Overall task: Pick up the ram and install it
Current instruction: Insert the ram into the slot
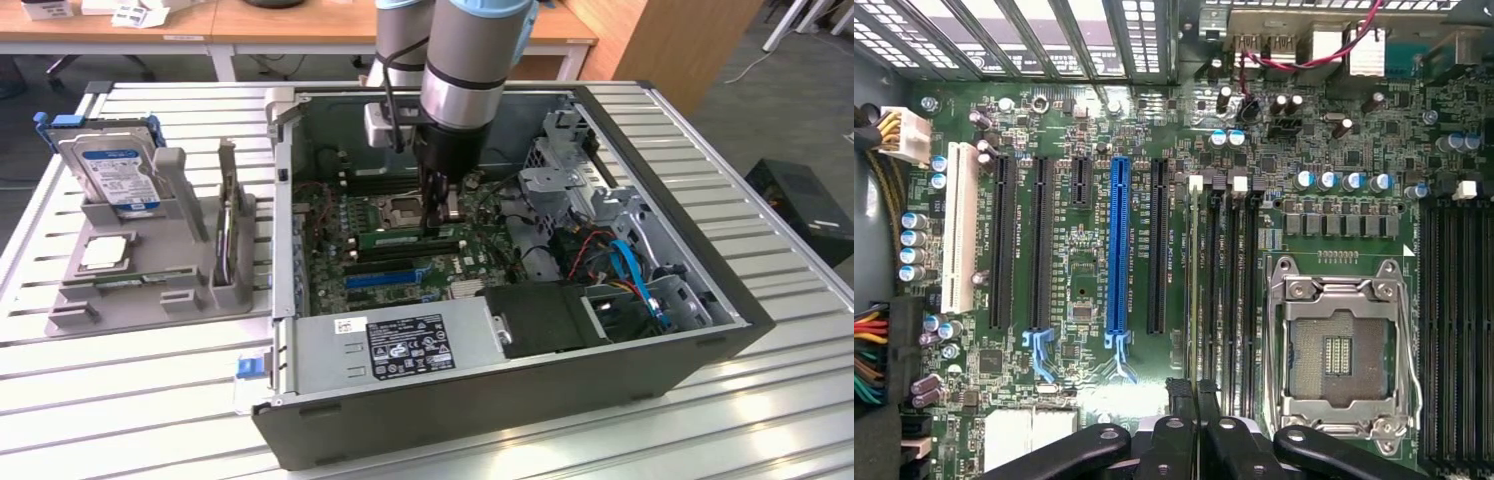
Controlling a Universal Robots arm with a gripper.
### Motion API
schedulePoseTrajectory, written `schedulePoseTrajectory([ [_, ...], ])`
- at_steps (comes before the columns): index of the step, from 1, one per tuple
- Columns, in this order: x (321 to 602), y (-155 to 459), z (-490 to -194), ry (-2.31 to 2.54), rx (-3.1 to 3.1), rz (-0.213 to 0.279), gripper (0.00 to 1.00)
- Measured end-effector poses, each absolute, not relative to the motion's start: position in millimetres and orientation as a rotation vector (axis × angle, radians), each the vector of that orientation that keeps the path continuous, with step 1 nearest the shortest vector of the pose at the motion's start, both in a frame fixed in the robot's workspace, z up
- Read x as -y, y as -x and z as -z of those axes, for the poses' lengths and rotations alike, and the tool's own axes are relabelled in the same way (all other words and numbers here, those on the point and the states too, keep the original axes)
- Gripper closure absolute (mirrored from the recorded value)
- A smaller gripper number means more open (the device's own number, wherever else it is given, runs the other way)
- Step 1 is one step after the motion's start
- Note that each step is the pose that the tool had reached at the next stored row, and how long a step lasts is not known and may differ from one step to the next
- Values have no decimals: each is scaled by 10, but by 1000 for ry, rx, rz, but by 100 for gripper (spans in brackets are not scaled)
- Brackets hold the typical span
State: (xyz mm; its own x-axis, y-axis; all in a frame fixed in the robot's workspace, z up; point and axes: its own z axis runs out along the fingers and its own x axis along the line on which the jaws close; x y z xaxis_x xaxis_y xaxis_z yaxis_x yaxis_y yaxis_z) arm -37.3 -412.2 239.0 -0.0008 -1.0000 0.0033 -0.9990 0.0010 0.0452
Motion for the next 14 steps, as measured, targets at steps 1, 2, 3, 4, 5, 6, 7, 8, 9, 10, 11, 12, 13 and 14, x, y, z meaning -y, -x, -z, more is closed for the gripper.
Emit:
schedulePoseTrajectory([
  [1,4122,373,-2390,-2196,2198,46,88],
  [2,4122,373,-2390,-2196,2198,46,88],
  [3,4122,373,-2390,-2196,2198,46,88],
  [4,4122,373,-2390,-2196,2198,46,88],
  [5,4122,373,-2386,-2196,2198,46,88],
  [6,4121,373,-2378,-2196,2198,46,88],
  [7,4121,373,-2372,-2196,2198,46,88],
  [8,4122,373,-2365,-2196,2198,46,88],
  [9,4122,373,-2358,-2196,2198,46,88],
  [10,4122,373,-2353,-2196,2198,46,88],
  [11,4122,373,-2349,-2196,2198,46,88],
  [12,4122,373,-2302,-2196,2198,46,88],
  [13,4122,373,-2303,-2196,2198,46,88],
  [14,4122,373,-2310,-2196,2198,46,88],
])
